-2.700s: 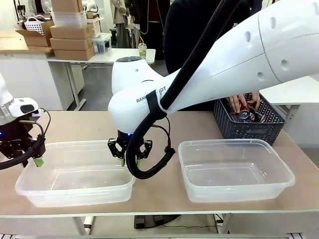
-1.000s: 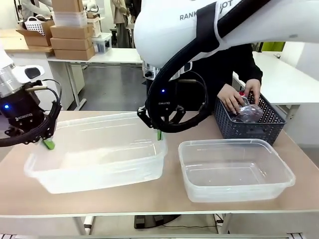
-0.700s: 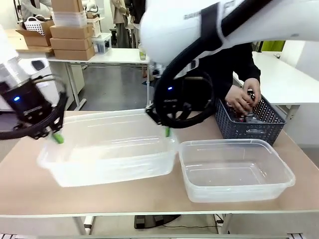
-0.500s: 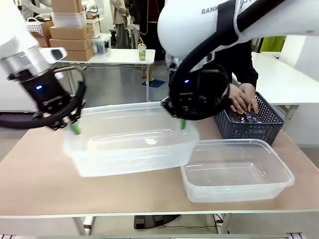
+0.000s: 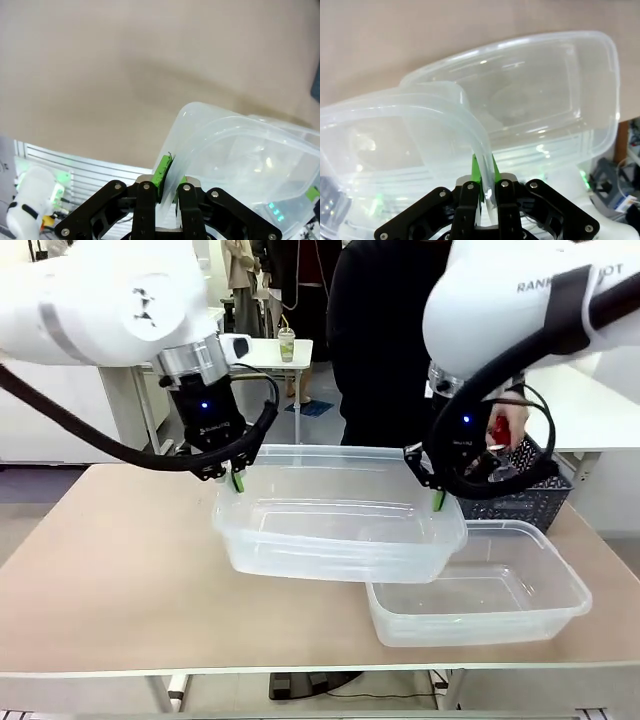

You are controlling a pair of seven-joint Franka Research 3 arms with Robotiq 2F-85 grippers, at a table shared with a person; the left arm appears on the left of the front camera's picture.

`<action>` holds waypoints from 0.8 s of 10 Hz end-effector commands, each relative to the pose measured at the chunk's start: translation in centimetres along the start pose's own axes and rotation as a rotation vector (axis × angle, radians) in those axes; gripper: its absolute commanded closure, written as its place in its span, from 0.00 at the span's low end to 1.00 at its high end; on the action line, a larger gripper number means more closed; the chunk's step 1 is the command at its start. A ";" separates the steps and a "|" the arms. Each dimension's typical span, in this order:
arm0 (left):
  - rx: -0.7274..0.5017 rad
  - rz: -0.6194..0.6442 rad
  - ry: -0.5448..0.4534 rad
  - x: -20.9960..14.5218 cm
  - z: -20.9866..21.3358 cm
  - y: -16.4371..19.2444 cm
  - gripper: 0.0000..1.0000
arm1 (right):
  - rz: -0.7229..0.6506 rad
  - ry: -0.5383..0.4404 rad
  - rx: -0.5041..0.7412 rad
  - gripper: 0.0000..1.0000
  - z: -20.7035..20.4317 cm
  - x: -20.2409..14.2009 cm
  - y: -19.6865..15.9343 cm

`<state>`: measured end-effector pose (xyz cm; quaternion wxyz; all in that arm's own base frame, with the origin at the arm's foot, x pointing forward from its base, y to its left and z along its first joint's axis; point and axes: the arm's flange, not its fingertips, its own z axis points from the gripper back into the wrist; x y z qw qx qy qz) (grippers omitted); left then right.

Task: Sort the waste into each basket.
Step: Pick up the Organizing box on the left side of the table and lift it, then offer the picked Organizing box to the human.

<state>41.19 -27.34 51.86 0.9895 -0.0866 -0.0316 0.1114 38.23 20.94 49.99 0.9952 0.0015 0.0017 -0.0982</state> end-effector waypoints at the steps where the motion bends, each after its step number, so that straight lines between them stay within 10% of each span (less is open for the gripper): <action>1: -0.045 0.071 -0.026 1.5 1.5 -0.8 0.94 | -0.030 0.015 0.044 0.95 -1.3 -0.9 0.1; 8: 0.002 -0.003 0.005 0.7 -0.2 -0.4 0.94 | -0.014 -0.002 0.016 0.95 -0.5 -0.1 -0.4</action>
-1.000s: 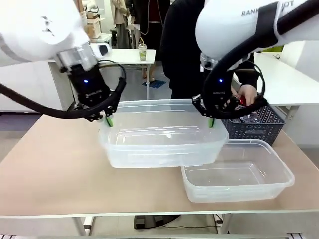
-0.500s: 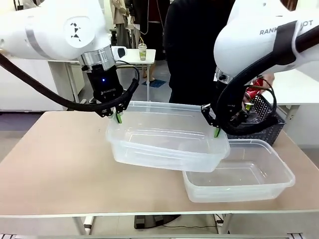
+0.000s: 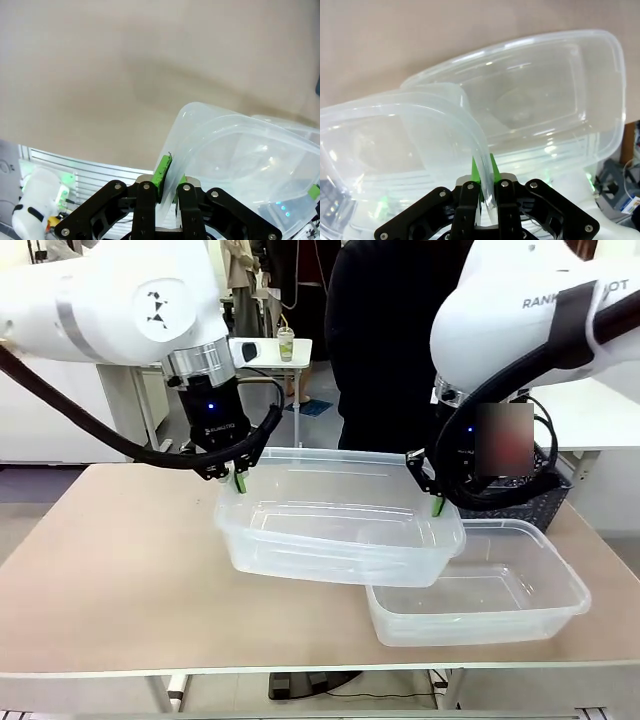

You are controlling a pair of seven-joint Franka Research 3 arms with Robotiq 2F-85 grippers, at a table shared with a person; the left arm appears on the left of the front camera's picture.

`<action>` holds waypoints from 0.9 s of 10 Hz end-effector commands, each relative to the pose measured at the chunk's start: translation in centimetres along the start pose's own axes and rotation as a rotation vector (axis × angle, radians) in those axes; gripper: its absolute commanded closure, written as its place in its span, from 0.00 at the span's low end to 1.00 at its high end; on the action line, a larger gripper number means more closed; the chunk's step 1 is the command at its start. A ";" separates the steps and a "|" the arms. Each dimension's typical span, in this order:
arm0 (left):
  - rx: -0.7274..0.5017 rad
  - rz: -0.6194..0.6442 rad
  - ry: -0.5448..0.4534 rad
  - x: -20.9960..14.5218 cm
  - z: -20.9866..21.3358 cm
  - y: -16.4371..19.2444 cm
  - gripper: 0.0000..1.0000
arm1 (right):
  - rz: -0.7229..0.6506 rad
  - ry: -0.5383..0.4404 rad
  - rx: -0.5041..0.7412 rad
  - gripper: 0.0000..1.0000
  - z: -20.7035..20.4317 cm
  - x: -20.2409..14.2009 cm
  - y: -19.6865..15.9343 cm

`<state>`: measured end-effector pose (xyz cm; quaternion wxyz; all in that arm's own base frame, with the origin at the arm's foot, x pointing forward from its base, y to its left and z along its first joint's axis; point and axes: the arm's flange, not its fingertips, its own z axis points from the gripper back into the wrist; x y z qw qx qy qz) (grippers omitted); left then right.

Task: Sort the waste into each basket.
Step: Offer the picked Organizing box to the human.

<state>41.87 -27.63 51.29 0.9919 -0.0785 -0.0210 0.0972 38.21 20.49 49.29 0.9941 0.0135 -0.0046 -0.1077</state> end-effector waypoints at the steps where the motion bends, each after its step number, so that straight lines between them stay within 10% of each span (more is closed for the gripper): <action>1: -0.016 0.024 -0.017 0.1 0.5 0.0 0.94 | 0.005 0.008 -0.010 0.95 0.2 -0.2 0.1; 9: -0.016 0.024 -0.017 0.1 0.5 0.0 0.94 | 0.005 0.008 -0.010 0.95 0.2 -0.2 0.1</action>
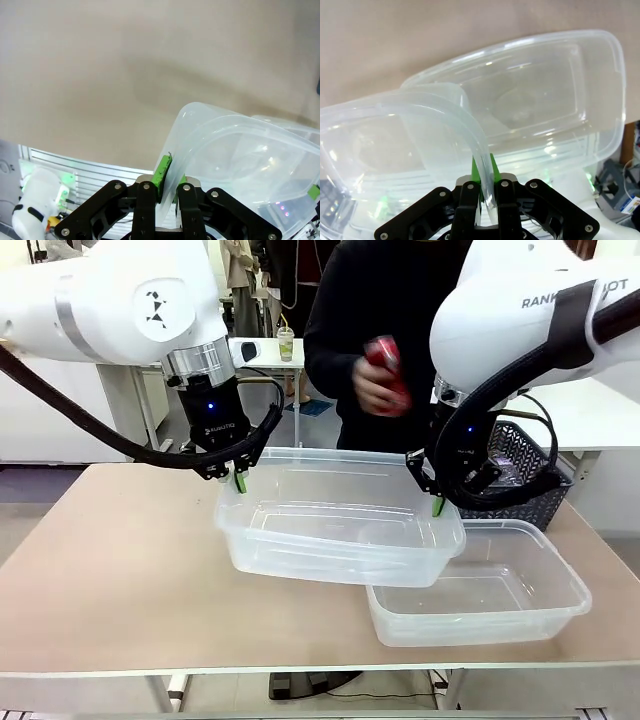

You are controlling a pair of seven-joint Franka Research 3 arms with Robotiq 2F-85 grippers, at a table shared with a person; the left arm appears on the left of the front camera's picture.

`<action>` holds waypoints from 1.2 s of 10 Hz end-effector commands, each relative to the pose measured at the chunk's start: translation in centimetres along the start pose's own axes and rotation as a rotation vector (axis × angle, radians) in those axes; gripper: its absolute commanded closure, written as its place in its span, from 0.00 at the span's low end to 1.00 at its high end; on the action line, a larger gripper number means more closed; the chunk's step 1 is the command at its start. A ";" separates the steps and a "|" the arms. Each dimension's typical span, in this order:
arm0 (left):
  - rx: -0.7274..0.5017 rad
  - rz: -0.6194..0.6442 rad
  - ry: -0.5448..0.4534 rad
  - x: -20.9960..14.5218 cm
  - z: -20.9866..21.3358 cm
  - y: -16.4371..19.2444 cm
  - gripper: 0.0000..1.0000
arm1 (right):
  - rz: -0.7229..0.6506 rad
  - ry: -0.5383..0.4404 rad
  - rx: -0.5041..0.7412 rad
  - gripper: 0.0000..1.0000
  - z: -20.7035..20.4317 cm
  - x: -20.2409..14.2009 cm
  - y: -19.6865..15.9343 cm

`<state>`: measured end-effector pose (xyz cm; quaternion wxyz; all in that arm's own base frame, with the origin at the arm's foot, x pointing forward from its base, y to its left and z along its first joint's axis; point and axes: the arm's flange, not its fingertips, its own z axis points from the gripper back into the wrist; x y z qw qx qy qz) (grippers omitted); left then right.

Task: Sort the waste into each basket.
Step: Offer the picked Organizing box to the human.

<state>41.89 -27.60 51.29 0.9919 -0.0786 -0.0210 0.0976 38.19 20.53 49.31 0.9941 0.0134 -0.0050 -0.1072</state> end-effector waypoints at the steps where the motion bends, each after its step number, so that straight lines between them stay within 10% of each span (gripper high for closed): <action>1: -0.016 0.023 -0.017 0.1 0.5 -0.1 0.94 | 0.004 0.009 -0.009 0.95 0.2 -0.2 0.0; 12: -0.016 0.023 -0.017 0.1 0.5 -0.1 0.94 | 0.004 0.009 -0.009 0.95 0.2 -0.2 0.0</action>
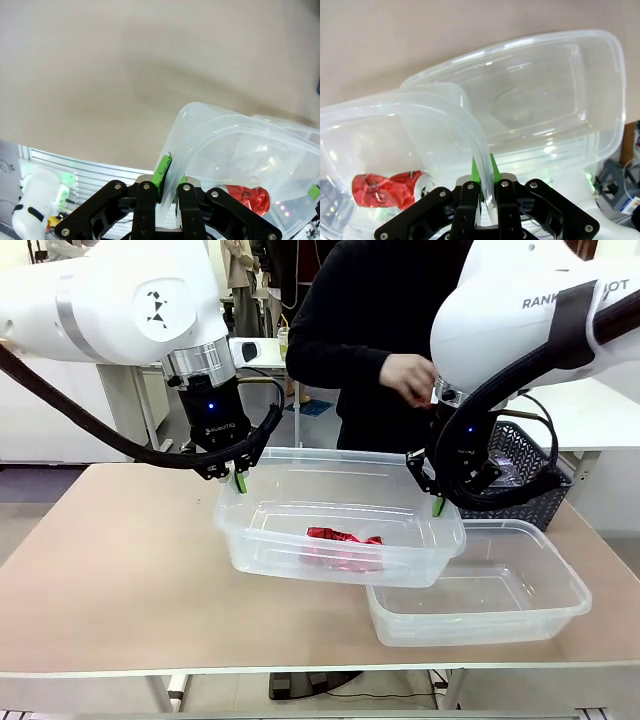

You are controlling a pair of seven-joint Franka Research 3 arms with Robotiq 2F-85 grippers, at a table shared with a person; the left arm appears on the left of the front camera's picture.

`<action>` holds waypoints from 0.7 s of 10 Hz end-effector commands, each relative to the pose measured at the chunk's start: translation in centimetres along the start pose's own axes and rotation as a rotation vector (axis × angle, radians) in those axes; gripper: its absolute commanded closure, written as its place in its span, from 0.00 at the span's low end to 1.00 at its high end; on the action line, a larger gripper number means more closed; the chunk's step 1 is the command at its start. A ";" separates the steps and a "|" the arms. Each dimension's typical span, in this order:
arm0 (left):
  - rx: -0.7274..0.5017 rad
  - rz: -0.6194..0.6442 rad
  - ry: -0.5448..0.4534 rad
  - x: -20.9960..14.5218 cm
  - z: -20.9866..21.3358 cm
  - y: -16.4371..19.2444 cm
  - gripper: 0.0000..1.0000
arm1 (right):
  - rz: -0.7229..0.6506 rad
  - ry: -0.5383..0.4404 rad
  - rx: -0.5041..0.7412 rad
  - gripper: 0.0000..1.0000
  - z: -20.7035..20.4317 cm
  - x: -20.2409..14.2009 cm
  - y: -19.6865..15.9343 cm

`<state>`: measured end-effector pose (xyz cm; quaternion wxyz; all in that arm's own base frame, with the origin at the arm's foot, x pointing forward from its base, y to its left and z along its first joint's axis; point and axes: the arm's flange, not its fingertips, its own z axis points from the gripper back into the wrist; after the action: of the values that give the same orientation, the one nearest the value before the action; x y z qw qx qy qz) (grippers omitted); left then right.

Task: Sort the waste into each basket.
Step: Offer the picked Organizing box to the human.

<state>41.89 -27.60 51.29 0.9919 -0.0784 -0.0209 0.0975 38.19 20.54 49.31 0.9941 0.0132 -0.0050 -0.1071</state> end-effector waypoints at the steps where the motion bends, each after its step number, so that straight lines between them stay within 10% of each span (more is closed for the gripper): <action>1: -0.016 0.023 -0.017 0.1 0.5 -0.1 0.94 | 0.003 0.009 -0.009 0.95 0.2 -0.1 0.0; 7: -0.016 0.023 -0.017 0.1 0.5 -0.1 0.94 | 0.003 0.009 -0.009 0.95 0.2 -0.1 0.0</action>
<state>41.88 -27.60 51.29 0.9919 -0.0783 -0.0208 0.0974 38.18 20.54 49.31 0.9942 0.0131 -0.0049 -0.1070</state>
